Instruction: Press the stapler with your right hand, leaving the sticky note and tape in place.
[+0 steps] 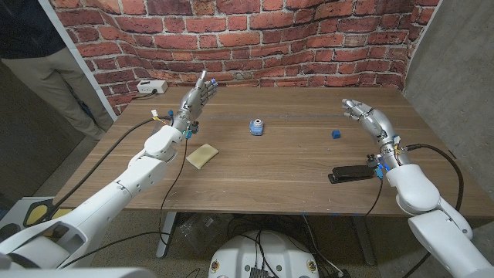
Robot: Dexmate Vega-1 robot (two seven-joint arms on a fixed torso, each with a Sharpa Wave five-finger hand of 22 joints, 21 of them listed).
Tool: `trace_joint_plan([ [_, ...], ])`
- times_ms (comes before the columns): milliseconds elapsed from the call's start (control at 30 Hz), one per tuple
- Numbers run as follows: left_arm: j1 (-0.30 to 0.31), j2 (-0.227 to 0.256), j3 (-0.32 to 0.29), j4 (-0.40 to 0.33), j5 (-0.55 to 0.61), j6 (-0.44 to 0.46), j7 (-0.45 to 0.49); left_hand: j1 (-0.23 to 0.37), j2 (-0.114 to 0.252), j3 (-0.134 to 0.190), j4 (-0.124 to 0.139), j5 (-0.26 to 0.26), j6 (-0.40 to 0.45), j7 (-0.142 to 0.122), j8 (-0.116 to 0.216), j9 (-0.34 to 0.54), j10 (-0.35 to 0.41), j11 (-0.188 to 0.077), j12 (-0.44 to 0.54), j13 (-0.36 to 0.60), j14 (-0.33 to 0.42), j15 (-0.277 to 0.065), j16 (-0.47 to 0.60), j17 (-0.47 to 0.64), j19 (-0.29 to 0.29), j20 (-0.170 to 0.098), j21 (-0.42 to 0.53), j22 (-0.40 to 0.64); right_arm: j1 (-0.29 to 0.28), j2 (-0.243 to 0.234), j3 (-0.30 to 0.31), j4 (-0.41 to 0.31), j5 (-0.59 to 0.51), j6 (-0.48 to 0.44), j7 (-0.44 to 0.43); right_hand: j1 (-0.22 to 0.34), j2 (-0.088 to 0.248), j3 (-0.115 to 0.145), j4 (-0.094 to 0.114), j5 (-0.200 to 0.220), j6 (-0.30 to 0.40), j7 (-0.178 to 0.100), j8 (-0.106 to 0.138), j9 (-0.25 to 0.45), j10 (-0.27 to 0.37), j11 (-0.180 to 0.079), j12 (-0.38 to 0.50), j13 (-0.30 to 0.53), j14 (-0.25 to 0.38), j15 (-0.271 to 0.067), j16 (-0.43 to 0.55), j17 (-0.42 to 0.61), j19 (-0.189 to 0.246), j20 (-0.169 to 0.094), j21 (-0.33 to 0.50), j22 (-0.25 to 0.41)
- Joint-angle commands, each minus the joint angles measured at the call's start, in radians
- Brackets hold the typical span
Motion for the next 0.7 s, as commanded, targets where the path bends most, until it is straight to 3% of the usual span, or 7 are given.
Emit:
trace_joint_plan([
  [33,-0.001,0.002,-0.005,-0.001,0.007,-0.007,-0.008,0.005,0.003,-0.006,-0.001,0.0,0.005,-0.003,0.002,0.003,0.004,0.0,0.005,0.005,0.006,-0.002,0.001,0.004,0.0,0.002,0.002,0.004,0.098,0.004,-0.029,0.113,0.133,0.054,0.068,-0.011,-0.002,-0.005,0.0,-0.001,-0.018,0.004,-0.006,0.005,-0.008,0.007,-0.002,0.003,-0.007,0.002,0.002,0.003,-0.007,-0.001,-0.003,0.0],
  [133,0.006,0.01,-0.007,-0.008,0.012,-0.007,-0.008,0.005,0.003,-0.007,-0.001,0.0,0.005,-0.002,0.002,0.003,0.004,-0.001,0.005,0.005,0.006,-0.001,0.001,0.004,0.0,0.002,0.002,0.004,0.123,0.006,-0.04,0.142,0.164,0.073,0.085,-0.013,-0.003,-0.006,0.001,-0.001,-0.028,0.003,-0.007,0.005,-0.012,0.01,-0.002,0.003,-0.008,0.004,0.003,0.003,-0.007,-0.001,-0.003,0.0],
  [267,0.02,0.017,-0.011,-0.011,0.009,-0.002,-0.004,0.006,0.003,-0.007,-0.001,0.0,0.005,-0.003,0.002,0.003,0.004,0.0,0.005,0.005,0.006,-0.002,0.001,0.004,0.0,0.003,0.003,0.004,0.16,0.003,-0.054,0.18,0.22,0.089,0.122,-0.021,-0.005,-0.011,0.002,0.0,-0.069,0.033,-0.01,0.003,-0.016,0.012,0.0,0.003,-0.01,0.005,0.006,0.003,-0.009,0.001,-0.001,0.0],
  [700,0.032,0.033,-0.028,-0.021,-0.016,0.01,-0.004,0.006,0.003,-0.01,0.0,0.0,0.005,-0.005,0.002,0.003,0.002,0.001,0.004,0.005,0.005,-0.003,0.001,0.004,-0.001,0.008,0.002,0.004,0.268,0.01,-0.073,0.323,0.467,0.126,0.294,-0.034,-0.01,-0.019,0.005,-0.001,-0.084,0.024,-0.004,0.003,-0.024,0.02,0.001,0.002,-0.017,0.011,0.007,0.004,-0.014,0.005,-0.002,0.0],
])
